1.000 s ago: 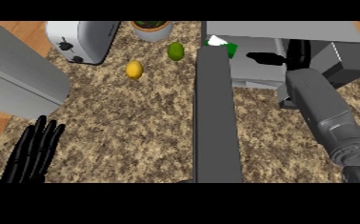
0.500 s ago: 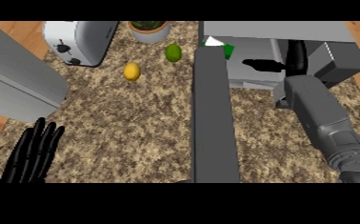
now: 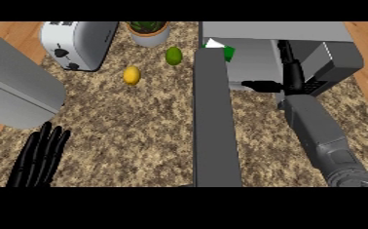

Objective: Pick up the milk, place it into the microwave and close the microwave

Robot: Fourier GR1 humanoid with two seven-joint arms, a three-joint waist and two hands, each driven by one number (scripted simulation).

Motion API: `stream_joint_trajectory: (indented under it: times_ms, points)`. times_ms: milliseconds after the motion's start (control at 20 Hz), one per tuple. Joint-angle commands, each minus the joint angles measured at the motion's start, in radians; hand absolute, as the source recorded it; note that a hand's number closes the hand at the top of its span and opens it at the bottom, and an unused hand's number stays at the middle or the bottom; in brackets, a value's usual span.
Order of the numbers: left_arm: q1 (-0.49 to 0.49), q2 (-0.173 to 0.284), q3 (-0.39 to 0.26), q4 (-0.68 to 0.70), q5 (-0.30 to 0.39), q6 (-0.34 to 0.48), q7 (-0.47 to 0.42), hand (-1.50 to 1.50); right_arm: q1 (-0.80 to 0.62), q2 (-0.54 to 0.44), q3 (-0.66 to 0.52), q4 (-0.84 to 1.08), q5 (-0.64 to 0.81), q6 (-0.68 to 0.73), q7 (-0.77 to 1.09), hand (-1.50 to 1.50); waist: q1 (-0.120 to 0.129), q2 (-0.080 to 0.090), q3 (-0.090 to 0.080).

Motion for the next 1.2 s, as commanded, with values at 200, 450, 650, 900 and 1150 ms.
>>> stream_joint_trajectory:
  times_ms: [200,450,650,900,1150]
  points:
    - [-0.031,-0.013,-0.034,-0.043,-0.016,0.053,0.080,-1.50,0.170,0.046,0.008,-0.008,-0.016,0.050,-0.027,-1.50,-0.030,0.007,0.011]
    - [0.026,0.026,-0.001,0.015,0.006,-0.001,-0.012,-1.50,0.270,0.094,-0.004,-0.055,-0.057,0.133,-0.089,-1.50,-0.030,0.002,0.010]
    - [-0.074,0.005,-0.060,0.079,-0.014,-0.002,0.021,-1.50,0.337,0.123,-0.001,-0.087,-0.074,0.144,-0.108,-1.50,-0.035,0.005,0.010]
    - [-0.041,0.060,-0.098,0.086,0.082,-0.124,0.021,-1.50,0.425,0.125,0.030,-0.134,-0.085,0.308,-0.137,-1.50,-0.039,0.002,0.010]
    - [-0.133,0.080,-0.135,0.081,-0.007,-0.117,0.106,1.50,0.599,0.145,0.065,-0.234,-0.095,0.379,-0.216,-1.50,-0.048,0.002,0.010]
